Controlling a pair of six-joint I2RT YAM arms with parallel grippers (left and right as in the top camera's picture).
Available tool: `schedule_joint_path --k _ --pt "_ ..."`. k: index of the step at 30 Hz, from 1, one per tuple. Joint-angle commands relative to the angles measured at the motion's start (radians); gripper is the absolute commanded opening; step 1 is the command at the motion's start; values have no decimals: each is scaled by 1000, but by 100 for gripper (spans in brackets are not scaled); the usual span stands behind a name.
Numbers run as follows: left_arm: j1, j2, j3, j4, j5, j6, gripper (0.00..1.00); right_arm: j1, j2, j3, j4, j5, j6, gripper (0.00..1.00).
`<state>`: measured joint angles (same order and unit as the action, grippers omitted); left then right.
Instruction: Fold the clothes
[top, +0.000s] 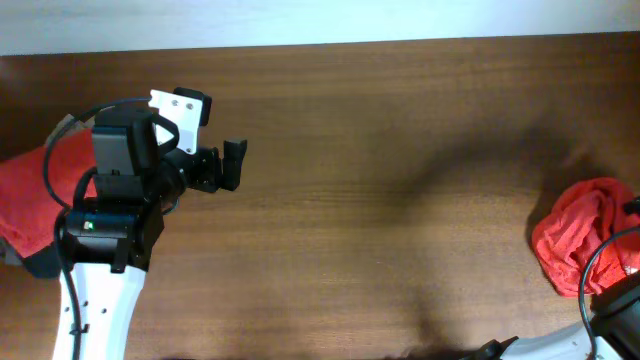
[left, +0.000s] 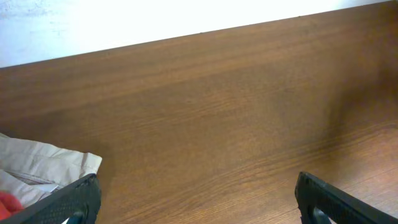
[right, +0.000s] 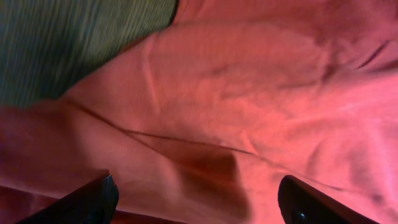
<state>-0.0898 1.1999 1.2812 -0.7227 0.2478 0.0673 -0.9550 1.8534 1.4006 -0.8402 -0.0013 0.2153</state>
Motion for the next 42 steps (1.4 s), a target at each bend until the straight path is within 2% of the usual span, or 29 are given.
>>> schedule_joint_path --k 1,6,8,10,13,15,16,17,24,28,35,40,42 --pt "-1 2 20 -5 16 16 99 -1 6 -30 14 -33 -29 87" --pt "-1 2 20 -5 16 16 99 -1 6 -67 35 -34 -28 85" --pt "-1 2 20 -5 16 16 100 -1 6 -92 51 -39 -29 79" --pt "-1 2 20 -5 16 16 99 -1 6 -122 74 -56 -28 68" --pt "-1 2 20 -5 16 16 99 -1 6 -130 78 -101 -24 31" --pt "-1 2 20 -5 16 16 99 -1 -2 -107 64 -174 -24 18" --pt "-1 2 20 -4 16 16 99 -1 -9 -87 49 -215 -24 8" --pt "-1 2 20 -4 16 16 99 -1 -19 -60 30 -261 -24 4" --pt "-1 2 20 -4 16 16 99 26 -158 246 -178 -454 -16 4" --pt "-1 2 20 -3 16 16 99 90 -222 443 -251 -470 -17 4" --pt "-1 2 20 7 19 16 99 279 -262 697 -183 -467 -17 4" --pt "-1 2 20 11 19 16 99 433 -262 757 -84 -468 -16 4" --pt "-1 2 20 10 19 16 100 483 -262 762 -64 -532 -17 4"
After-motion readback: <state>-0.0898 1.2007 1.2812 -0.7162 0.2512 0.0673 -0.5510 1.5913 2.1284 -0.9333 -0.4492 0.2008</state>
